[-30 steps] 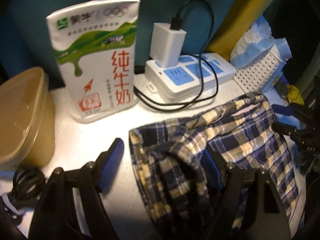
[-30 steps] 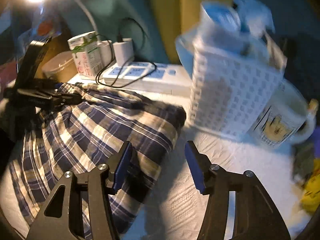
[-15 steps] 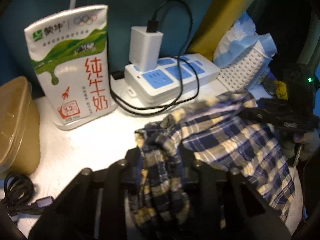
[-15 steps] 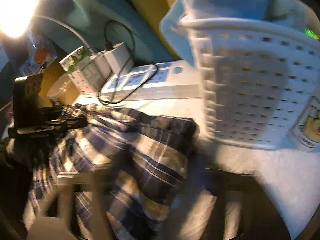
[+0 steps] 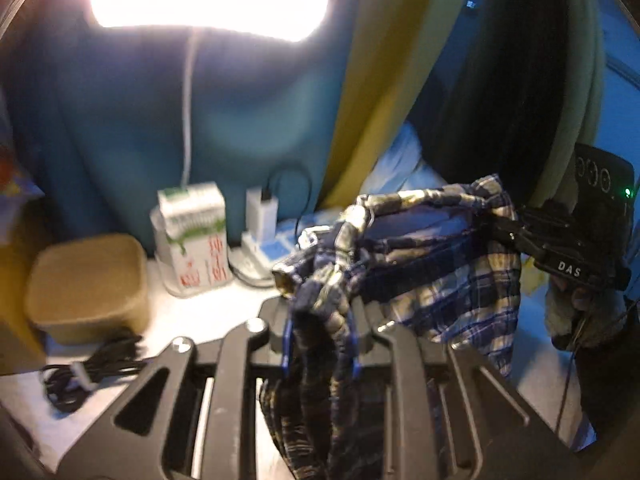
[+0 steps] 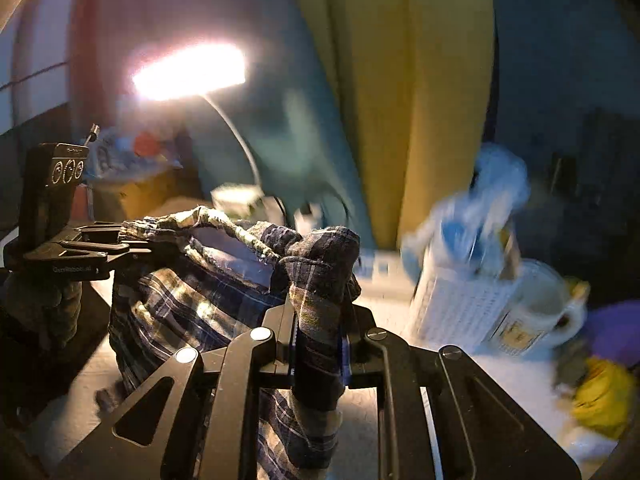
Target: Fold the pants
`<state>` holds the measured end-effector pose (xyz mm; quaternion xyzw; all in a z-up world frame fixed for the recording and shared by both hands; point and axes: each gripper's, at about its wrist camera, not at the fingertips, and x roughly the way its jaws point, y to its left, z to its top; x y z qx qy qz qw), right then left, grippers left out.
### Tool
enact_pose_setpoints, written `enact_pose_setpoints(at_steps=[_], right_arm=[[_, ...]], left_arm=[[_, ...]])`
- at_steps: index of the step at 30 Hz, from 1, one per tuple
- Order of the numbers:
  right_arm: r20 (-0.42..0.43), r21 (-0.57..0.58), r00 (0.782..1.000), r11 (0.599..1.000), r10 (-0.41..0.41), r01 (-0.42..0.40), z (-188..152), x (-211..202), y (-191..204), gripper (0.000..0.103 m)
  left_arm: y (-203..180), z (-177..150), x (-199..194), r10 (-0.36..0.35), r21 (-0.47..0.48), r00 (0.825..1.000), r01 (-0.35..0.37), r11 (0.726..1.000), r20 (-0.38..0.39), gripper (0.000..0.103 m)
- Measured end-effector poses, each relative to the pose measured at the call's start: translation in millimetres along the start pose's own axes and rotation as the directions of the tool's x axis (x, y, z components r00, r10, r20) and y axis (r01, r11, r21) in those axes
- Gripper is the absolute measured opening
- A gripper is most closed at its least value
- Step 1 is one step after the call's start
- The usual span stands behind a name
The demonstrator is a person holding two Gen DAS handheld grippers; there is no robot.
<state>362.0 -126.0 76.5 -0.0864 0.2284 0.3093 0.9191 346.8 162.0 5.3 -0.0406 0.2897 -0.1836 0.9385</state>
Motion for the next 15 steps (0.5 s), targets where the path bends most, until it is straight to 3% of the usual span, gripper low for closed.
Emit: enact_pose_setpoints(at_steps=[7,15], right_arm=[[0.187,-0.113,0.982,0.993,-0.004,0.025,38,-94,61,0.017],[0.327,-0.214,0.941,0.977,0.088,-0.017,58,-174,128,0.017]], left_arm=[[-34,13,-108,0.026,0.038,0.983,-0.033,0.999,0.182,0.021],[-61,7,-231,0.094,0.068,0.935,-0.125,0.990,0.343,0.021]])
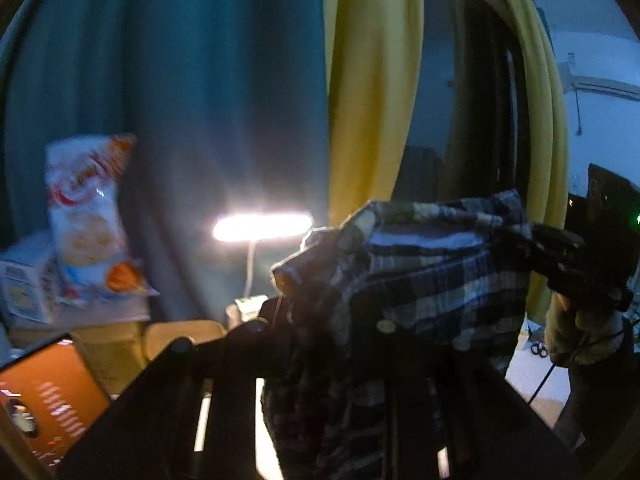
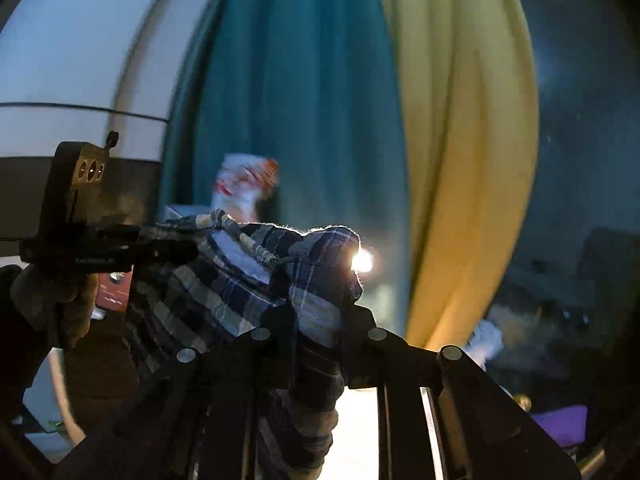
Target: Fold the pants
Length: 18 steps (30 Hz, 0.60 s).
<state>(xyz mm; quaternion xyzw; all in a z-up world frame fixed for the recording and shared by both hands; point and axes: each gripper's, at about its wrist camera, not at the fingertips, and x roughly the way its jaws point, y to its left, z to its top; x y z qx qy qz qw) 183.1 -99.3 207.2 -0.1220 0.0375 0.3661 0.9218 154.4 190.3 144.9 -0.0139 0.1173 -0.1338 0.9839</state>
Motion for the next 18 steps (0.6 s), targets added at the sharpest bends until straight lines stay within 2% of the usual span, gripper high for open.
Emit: enact_pose_setpoints(at_steps=[3,7,9,12,14,15,17,18], right_arm=[[0.032,-0.005,0.999,0.999,0.044,-0.043,11,-14,22,0.017],[0.031,0.021,0.994,0.994,0.106,-0.107,15,-14,43,0.017],[0.002,0.066,0.990,0.988,0.140,-0.140,6,2,46,0.017],[-0.095,0.155,0.978,0.973,0.188,-0.172,-21,48,48,0.017],[-0.217,0.162,0.958,0.975,0.186,-0.153,-51,97,52,0.019],[-0.281,0.154,0.945,0.979,0.170,-0.130,-69,127,55,0.022],[-0.382,0.144,0.916,0.987,0.120,-0.070,-104,172,56,0.049],[-0.408,0.142,0.907,0.988,0.106,-0.052,-115,184,56,0.055]], left_arm=[[-3,4,-43,0.046,0.022,0.999,-0.047,0.999,0.017,0.021],[-2,2,-74,0.100,0.036,0.995,-0.100,0.994,-0.005,0.021],[7,-6,-83,0.117,0.015,0.993,-0.116,0.993,-0.032,0.022],[31,-35,-65,0.148,-0.018,0.982,-0.151,0.988,-0.121,0.023],[61,-61,-37,0.156,-0.062,0.957,-0.176,0.982,-0.244,0.023],[85,-84,-7,0.133,-0.110,0.930,-0.180,0.977,-0.344,0.024],[116,-120,32,0.136,-0.144,0.875,-0.226,0.963,-0.465,0.031],[131,-140,50,0.168,-0.136,0.840,-0.274,0.952,-0.516,0.041]])
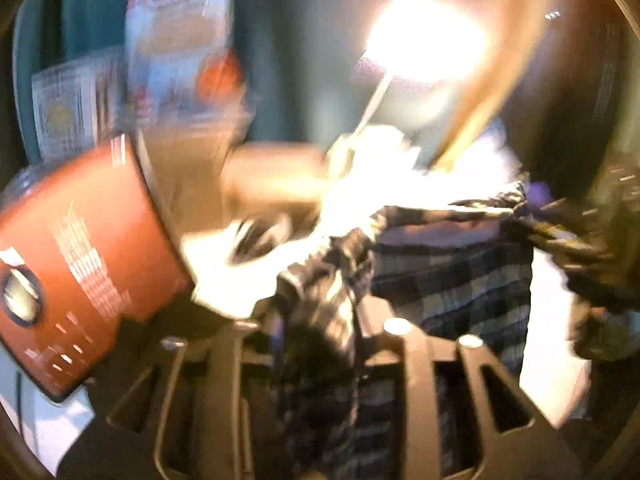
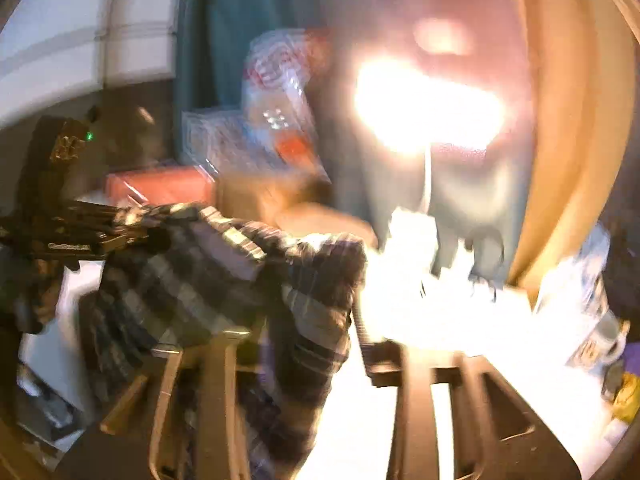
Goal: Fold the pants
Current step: 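Lower the folded pants onto the table and open both grippers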
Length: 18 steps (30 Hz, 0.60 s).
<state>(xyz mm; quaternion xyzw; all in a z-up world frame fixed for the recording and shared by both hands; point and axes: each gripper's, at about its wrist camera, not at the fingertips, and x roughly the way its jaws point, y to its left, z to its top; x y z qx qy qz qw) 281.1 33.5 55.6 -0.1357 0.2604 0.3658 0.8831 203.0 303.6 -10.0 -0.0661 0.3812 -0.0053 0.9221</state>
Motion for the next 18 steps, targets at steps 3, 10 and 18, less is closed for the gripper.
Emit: enact_pose_setpoints(at_steps=[3,10,18], right_arm=[[-0.035,0.020,0.999,1.000,-0.013,0.014,-9,20,-6,0.065],[-0.049,0.061,0.998,0.997,-0.038,0.041,-18,-8,-24,0.070],[-0.030,0.132,0.994,0.986,-0.102,0.105,-40,-63,-34,0.070]], left_arm=[[22,-11,35,0.144,-0.048,0.988,-0.147,0.988,-0.053,0.051],[17,-11,-28,0.121,-0.143,0.981,-0.100,0.985,0.153,0.077],[-57,-30,-72,0.072,-0.060,0.961,-0.058,0.996,0.267,0.083]])
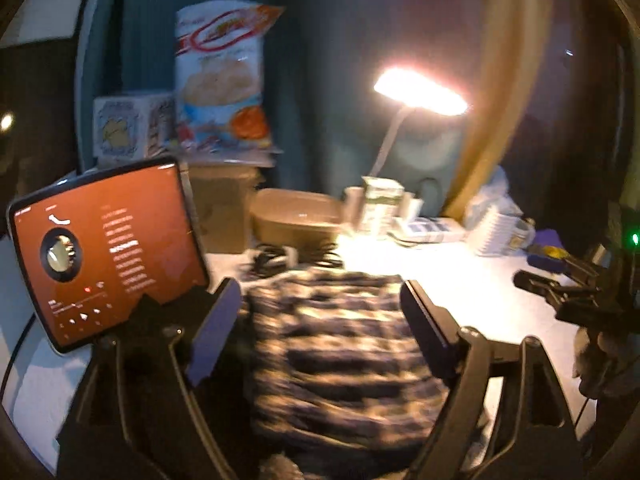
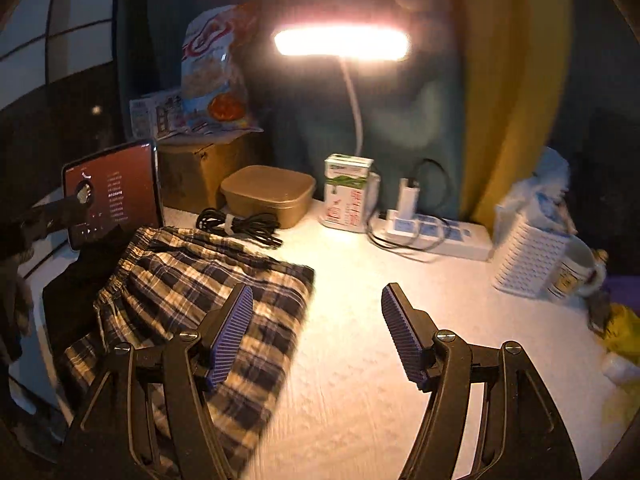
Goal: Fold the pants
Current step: 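Lower the folded pants onto the table and open both grippers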
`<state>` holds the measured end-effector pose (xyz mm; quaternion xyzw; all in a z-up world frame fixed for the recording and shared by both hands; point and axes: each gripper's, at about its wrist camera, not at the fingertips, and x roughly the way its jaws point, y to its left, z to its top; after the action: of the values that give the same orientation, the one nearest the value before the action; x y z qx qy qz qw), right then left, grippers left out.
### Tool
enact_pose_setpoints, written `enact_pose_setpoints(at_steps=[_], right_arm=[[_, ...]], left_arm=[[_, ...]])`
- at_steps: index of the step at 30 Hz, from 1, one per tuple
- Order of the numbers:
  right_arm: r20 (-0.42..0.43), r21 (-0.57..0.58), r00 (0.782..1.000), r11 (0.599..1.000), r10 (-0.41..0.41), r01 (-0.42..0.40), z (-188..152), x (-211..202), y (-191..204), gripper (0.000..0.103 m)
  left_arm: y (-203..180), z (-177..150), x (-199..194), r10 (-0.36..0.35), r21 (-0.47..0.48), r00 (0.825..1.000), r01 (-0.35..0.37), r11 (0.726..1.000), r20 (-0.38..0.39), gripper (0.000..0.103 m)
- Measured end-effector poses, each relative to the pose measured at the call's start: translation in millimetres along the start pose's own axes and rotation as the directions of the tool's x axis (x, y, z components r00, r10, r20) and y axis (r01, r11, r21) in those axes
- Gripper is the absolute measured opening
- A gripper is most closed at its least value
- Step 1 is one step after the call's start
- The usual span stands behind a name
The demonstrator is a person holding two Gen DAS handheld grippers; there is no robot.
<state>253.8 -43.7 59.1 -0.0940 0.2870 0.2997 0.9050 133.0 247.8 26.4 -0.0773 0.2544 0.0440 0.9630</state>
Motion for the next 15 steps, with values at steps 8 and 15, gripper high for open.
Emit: enact_pose_setpoints(at_steps=[8,15], right_arm=[[0.056,0.009,0.997,0.998,-0.058,0.058,-33,-69,-4,0.070],[0.144,0.069,0.981,0.990,-0.133,0.124,-54,-135,-16,0.070]], left_arm=[[-77,-29,-26,-0.078,0.065,0.997,0.078,0.995,0.003,0.083],[-126,-42,-62,-0.145,0.137,0.988,0.138,0.981,0.043,0.083]])
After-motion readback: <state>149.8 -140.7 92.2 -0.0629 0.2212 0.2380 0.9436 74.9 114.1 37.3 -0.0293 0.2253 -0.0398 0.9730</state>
